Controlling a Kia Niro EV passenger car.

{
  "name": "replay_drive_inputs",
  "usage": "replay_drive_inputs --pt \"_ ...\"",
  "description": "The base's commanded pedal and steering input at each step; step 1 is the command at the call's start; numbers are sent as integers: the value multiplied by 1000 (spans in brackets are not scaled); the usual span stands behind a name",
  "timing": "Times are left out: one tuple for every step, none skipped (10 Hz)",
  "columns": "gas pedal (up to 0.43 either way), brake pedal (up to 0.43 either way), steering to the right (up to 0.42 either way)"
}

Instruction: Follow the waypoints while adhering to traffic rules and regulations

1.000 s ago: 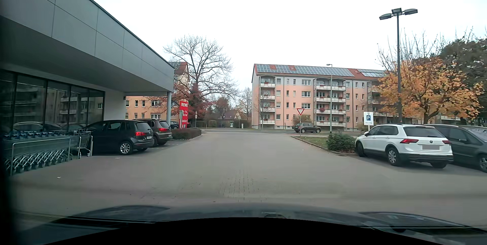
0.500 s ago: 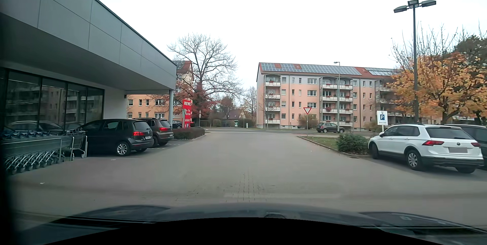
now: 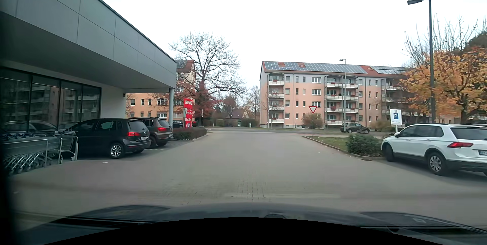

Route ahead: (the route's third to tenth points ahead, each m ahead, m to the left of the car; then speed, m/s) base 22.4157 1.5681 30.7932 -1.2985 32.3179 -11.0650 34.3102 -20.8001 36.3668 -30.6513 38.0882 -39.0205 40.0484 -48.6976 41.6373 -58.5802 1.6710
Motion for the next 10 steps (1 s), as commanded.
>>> replay_drive_inputs --pt "98 0 -24" --pt "110 0 -13" --pt "110 0 1" --pt "118 0 16" --pt "130 0 25" --pt "138 0 35" --pt "138 0 52" --pt "150 0 73" --pt "150 0 90" --pt "150 0 101"
